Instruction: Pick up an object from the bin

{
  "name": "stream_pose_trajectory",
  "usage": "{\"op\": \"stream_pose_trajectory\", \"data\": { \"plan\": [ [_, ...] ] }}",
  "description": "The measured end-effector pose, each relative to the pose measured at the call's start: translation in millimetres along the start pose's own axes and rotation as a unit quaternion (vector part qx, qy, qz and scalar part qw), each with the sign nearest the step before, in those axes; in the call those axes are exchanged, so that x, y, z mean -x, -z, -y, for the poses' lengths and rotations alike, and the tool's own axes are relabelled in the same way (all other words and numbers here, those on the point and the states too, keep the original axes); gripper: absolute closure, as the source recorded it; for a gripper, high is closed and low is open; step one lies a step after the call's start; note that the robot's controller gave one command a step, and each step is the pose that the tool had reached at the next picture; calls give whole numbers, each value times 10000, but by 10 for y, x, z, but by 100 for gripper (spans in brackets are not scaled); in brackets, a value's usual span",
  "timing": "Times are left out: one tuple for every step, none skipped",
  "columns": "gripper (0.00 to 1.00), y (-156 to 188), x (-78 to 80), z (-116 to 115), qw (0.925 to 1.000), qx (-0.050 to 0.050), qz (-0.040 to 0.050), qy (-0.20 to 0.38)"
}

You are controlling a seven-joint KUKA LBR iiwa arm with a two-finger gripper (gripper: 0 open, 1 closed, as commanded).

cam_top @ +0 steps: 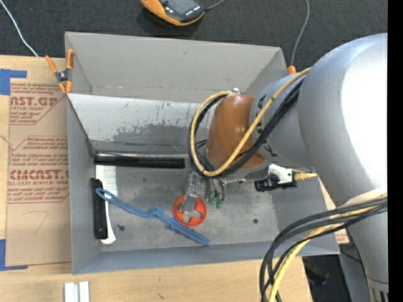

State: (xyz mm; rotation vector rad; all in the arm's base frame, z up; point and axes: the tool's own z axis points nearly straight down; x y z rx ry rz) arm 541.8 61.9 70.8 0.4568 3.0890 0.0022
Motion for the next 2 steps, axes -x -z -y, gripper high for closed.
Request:
{"op": "stream_pose_trajectory", "data": {
  "plan": [
    [100,0,0,1,10000,-1,0,0],
    [100,0,0,1,10000,-1,0,0]
  ]
}}
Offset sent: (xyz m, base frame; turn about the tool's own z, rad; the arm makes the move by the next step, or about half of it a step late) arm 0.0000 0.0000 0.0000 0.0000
